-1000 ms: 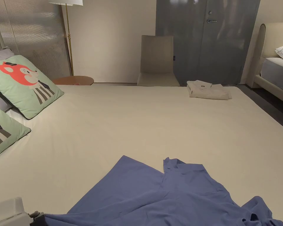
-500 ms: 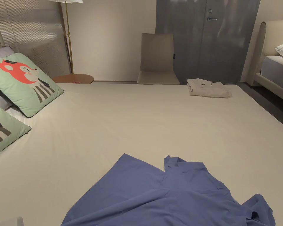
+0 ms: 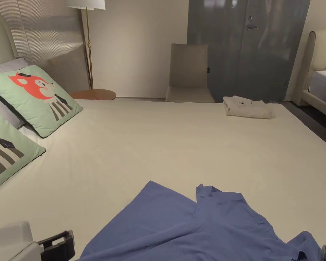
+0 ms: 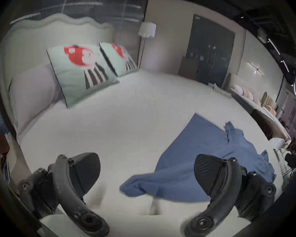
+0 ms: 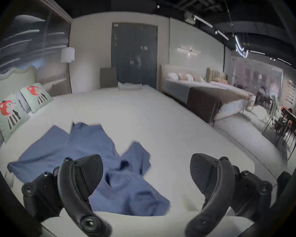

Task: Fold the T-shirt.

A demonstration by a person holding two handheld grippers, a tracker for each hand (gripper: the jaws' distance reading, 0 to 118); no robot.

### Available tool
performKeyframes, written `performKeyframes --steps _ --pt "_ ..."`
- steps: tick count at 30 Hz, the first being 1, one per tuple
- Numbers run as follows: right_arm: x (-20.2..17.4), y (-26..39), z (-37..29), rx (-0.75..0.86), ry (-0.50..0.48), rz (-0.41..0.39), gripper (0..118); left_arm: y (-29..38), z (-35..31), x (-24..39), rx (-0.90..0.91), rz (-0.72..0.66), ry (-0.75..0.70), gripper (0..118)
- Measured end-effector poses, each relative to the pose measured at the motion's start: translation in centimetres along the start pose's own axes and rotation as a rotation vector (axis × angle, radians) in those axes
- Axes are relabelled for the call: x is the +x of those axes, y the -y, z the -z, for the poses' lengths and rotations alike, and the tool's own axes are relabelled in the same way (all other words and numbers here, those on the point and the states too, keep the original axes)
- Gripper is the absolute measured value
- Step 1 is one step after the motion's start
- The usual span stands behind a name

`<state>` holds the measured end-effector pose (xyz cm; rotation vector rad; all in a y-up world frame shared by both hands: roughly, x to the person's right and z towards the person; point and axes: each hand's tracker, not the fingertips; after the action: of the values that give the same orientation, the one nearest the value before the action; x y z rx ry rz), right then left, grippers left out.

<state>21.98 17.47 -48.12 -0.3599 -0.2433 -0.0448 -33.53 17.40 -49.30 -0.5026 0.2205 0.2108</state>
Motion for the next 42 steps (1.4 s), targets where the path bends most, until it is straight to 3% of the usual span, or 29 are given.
performKeyframes --steps 2,4,5,6,7,8,10,18,19,20,21,22,23,24,30,36,39,40,41,42 --pt "-1.1 -1.2 -0.5 0.046 -0.037 0.015 105 -0.7 -1.3 0.7 0.061 0.013 0.009 109" --pt "-2.2 -2.0 -0.9 0.091 -0.069 0.021 85 -1.1 -2.3 1.1 0.101 0.021 0.024 94" --pt "-2.7 -2.2 -1.0 0.097 -0.074 0.018 68 -1.2 -2.8 1.3 0.112 0.022 0.03 73" --pt "-3.2 -2.5 -1.1 0.098 -0.083 0.013 40 -1.2 -3.1 1.4 0.114 0.021 0.031 39" --pt "-3.7 -2.6 -1.1 0.096 -0.085 0.011 20 -1.3 -3.3 1.4 0.114 0.017 0.03 13" --pt "-4.0 -2.7 -0.9 0.096 -0.089 0.011 8 -1.3 -3.4 1.4 0.119 0.012 0.029 1" --pt "-4.6 -2.6 -0.8 0.089 -0.13 0.014 1 -1.2 -3.9 1.0 0.111 -0.005 0.04 0" --pt "-6.4 -1.6 -0.5 0.046 -0.196 -0.004 1 0.8 -1.9 -2.2 -0.071 -0.083 0.013 3" --pt "-6.5 -1.5 -0.3 0.038 -0.2 -0.004 1 1.2 -1.2 -2.6 -0.105 -0.112 0.028 13" --pt "-6.7 -1.3 -0.2 0.032 -0.203 -0.004 1 1.6 -0.6 -3.0 -0.14 -0.133 0.034 36" --pt "-6.8 -1.2 -0.1 0.024 -0.205 -0.004 1 2.0 0.1 -3.4 -0.185 -0.158 0.037 78" --pt "-6.9 -1.0 0.0 0.018 -0.209 -0.005 1 2.5 1.0 -3.7 -0.219 -0.179 0.04 105" --pt "-7.0 -0.9 0.1 0.013 -0.211 -0.006 1 3.1 1.8 -3.9 -0.249 -0.197 0.04 111" --pt "-7.2 -0.7 0.1 0.009 -0.212 -0.009 1 3.6 2.6 -4.1 -0.273 -0.206 0.041 106" --pt "-7.4 0.0 0.8 -0.026 -0.213 -0.02 1 5.5 6.4 -4.7 -0.33 -0.248 0.018 102" --pt "-7.5 0.8 2.0 -0.068 -0.207 -0.019 1 6.3 8.1 -3.9 -0.377 -0.275 0.059 50" --pt "-7.8 0.9 3.1 -0.086 -0.211 -0.029 1 6.2 7.6 -3.7 -0.358 -0.287 0.09 7" --pt "-7.9 0.7 3.5 -0.089 -0.215 -0.032 2 6.1 7.3 -3.4 -0.351 -0.298 0.112 7" --pt "-8.2 0.5 4.2 -0.099 -0.216 -0.036 12 6.0 7.0 -3.0 -0.344 -0.279 0.097 7" --pt "-8.5 0.0 5.2 -0.118 -0.217 -0.041 49 5.8 6.7 -2.6 -0.321 -0.222 0.079 7"
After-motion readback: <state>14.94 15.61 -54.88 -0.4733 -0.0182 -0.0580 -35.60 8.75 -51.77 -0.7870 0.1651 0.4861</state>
